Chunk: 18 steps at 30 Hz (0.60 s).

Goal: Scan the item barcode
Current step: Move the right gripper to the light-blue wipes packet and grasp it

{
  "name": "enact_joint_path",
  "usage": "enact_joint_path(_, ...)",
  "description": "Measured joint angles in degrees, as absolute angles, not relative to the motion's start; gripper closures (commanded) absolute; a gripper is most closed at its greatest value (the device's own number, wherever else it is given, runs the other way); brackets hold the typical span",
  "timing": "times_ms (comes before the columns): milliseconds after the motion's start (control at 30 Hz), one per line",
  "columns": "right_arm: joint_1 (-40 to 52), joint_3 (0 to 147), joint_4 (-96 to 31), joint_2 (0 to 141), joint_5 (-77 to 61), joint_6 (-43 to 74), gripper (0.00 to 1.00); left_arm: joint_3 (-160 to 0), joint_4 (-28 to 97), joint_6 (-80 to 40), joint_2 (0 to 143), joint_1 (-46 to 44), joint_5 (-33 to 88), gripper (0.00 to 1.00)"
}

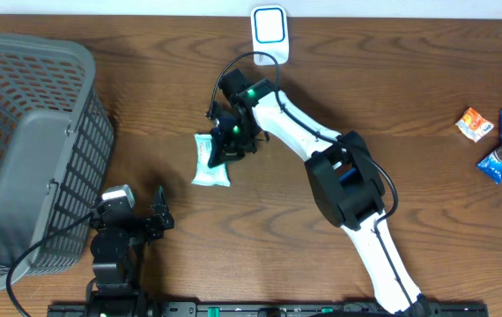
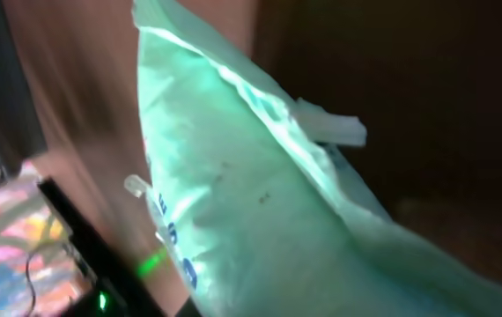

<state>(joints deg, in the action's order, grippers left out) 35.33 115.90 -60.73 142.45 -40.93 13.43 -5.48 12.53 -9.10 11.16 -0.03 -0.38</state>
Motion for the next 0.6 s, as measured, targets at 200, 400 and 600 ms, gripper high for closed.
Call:
enact_joint_path(200, 29.26, 115.52, -78.17, 141.1, -52.99, -3.92, 0.99, -5.48, 12.56, -9.1, 11.16, -0.03, -0.4, 0.02)
enact_joint_path(400, 19.44, 115.46, -96.01, 137.14, -65.12, -37.82, 0.99, -5.48, 12.53, -9.1, 11.14, -0.03, -0.38, 0.02)
enact_joint_path(600, 17.39, 115.31, -97.41, 136.66, -71.0, -58.0, 0.99, -5.48, 12.53, -9.1, 11.16, -0.03, -0.38, 0.02)
